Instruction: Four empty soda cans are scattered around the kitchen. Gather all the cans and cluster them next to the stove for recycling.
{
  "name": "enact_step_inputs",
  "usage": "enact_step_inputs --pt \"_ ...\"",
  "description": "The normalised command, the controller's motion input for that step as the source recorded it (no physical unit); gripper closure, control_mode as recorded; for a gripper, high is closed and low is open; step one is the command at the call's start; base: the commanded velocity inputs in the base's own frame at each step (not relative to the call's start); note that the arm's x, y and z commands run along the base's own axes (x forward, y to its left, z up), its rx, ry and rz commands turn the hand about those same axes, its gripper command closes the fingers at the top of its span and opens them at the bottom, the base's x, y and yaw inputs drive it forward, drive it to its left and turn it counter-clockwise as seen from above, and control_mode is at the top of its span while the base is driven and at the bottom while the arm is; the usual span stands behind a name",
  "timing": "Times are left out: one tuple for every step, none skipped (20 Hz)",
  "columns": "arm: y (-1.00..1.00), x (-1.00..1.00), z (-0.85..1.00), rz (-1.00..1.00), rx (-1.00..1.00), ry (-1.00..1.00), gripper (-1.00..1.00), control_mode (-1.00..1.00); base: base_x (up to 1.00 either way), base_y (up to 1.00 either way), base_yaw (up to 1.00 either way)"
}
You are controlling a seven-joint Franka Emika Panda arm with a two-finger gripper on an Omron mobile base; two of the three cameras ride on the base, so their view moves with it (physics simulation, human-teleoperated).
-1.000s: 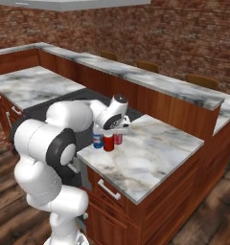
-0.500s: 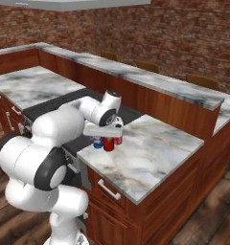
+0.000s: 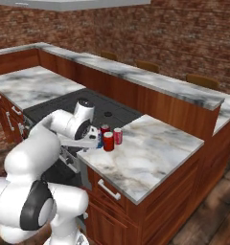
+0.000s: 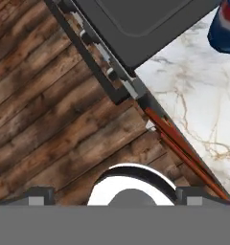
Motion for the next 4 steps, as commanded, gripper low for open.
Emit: enact_step_inputs --pt "0.68 -0.1 -0.24 0.0 -0.01 0.0 -1.0 -1.0 0.0 0.0 0.0" --pt "0.74 -0.08 -0.3 0.0 -0.04 0.0 -1.0 -1.0 0.0 0.0 0.0" --pt "0.79 -0.07 -0.33 -0.01 -0.07 0.0 -1.0 -1.0 0.0 0.0 0.0" --pt "0.87 -0.05 -0.32 -0.03 -0.08 0.0 -1.0 -1.0 0.0 0.0 0.0"
